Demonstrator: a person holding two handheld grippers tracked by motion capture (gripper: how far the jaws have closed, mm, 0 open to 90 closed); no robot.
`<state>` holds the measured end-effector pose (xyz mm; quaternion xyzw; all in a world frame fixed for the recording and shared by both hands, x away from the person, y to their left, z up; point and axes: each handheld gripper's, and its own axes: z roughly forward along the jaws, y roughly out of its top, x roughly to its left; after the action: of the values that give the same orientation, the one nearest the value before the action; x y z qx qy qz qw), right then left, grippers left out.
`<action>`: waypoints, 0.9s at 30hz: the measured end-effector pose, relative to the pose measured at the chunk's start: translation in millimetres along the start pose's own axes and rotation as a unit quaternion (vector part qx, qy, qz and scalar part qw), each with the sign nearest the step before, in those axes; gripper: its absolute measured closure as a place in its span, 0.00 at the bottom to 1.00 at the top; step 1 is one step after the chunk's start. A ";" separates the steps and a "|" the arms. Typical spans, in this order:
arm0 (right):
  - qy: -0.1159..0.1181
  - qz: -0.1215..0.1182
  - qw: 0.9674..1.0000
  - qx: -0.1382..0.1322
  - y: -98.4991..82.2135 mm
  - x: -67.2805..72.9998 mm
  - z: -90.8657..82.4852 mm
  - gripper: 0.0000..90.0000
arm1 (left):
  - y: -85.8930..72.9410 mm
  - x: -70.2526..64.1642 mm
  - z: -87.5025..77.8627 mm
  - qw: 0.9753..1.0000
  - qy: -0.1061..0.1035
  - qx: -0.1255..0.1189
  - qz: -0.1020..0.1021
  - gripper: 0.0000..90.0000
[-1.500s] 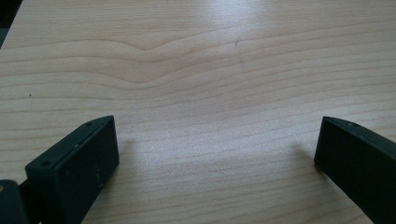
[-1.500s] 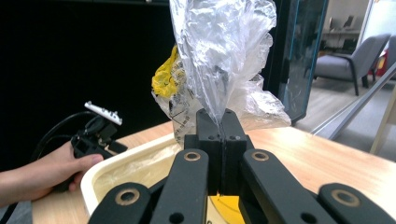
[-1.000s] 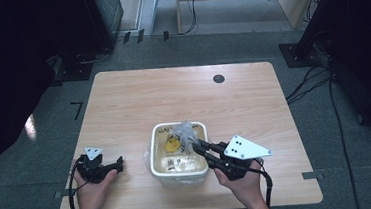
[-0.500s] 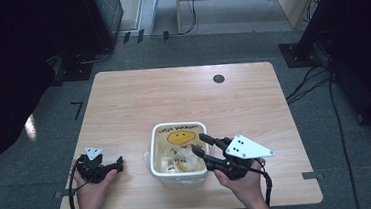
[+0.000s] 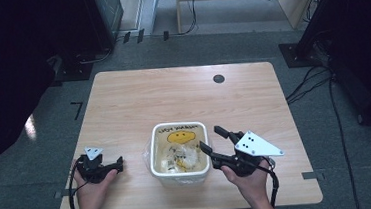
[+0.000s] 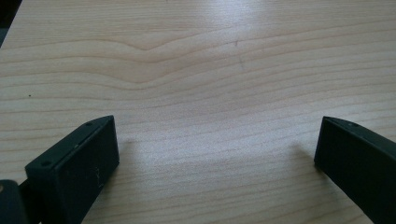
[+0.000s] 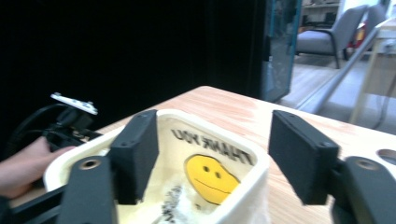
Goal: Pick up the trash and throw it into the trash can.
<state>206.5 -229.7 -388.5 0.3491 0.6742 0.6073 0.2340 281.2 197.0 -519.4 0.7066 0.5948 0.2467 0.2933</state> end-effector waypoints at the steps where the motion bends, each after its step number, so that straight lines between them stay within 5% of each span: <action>1: -0.006 -0.005 1.000 0.000 -0.3 -1.0 -0.6 0.34 | 0.0 0.0 0.0 1.000 0.000 0.000 0.000 0.00; 13: -0.081 0.001 0.997 0.009 -7.2 -19.3 -9.5 0.16 | 0.0 0.0 0.0 1.000 0.000 0.000 0.000 0.00; 27: -0.169 0.012 0.985 0.037 -31.3 -52.0 -21.5 0.16 | 0.2 0.0 0.1 1.000 -0.001 0.000 0.001 0.00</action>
<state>218.3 -283.7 -421.6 0.4633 0.6427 0.5169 0.3241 281.3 196.9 -519.3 0.7074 0.5939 0.2462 0.2936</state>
